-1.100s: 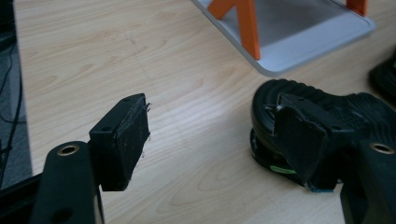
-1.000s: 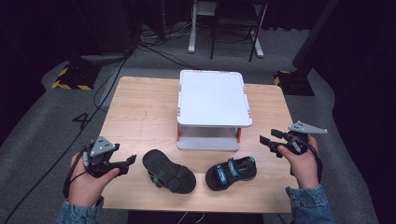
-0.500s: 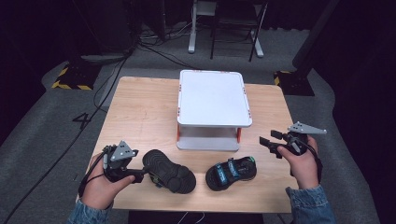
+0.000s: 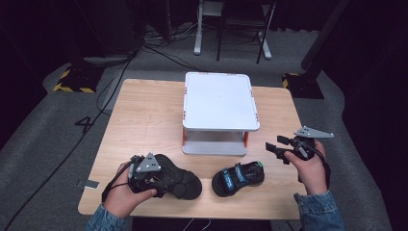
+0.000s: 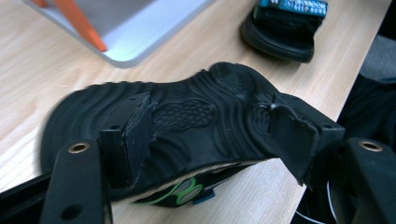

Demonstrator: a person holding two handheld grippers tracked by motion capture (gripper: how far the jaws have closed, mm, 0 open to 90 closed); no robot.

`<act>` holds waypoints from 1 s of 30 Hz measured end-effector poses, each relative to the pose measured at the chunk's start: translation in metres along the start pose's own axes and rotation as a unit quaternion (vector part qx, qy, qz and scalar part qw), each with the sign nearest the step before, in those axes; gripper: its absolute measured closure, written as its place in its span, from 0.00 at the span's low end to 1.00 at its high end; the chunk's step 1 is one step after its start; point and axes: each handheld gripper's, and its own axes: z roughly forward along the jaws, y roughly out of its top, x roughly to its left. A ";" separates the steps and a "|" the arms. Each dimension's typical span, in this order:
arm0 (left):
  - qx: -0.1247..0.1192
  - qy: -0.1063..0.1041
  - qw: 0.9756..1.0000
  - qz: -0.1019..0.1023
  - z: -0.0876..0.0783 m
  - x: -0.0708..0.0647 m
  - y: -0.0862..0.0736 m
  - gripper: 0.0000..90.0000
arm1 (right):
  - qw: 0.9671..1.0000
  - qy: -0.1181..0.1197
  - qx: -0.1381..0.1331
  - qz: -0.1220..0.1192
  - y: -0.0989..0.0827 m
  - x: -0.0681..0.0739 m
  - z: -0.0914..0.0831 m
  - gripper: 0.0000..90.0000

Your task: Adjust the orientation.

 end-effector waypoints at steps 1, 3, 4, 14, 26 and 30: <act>0.000 0.000 1.000 0.000 0.000 0.000 0.000 0.35 | 1.000 0.000 0.000 0.000 0.000 0.000 0.000 0.39; 0.001 -0.006 1.000 0.009 0.008 -0.002 -0.001 0.34 | 1.000 0.003 -0.004 0.001 0.000 0.000 -0.001 0.39; -0.001 -0.005 1.000 0.008 0.008 -0.002 -0.001 0.33 | 1.000 0.004 -0.004 0.001 0.000 -0.001 -0.001 0.39; -0.029 -0.004 0.999 -0.017 0.012 0.004 -0.004 0.38 | 1.000 0.006 0.000 0.006 -0.001 -0.001 0.000 0.39; -0.055 0.005 0.998 -0.029 0.030 0.017 0.005 0.46 | 1.000 -0.003 -0.004 0.019 -0.012 -0.007 -0.012 0.39; -0.054 0.012 0.998 -0.024 0.039 0.019 0.011 0.47 | 1.000 -0.013 -0.007 0.027 -0.018 -0.009 -0.021 0.39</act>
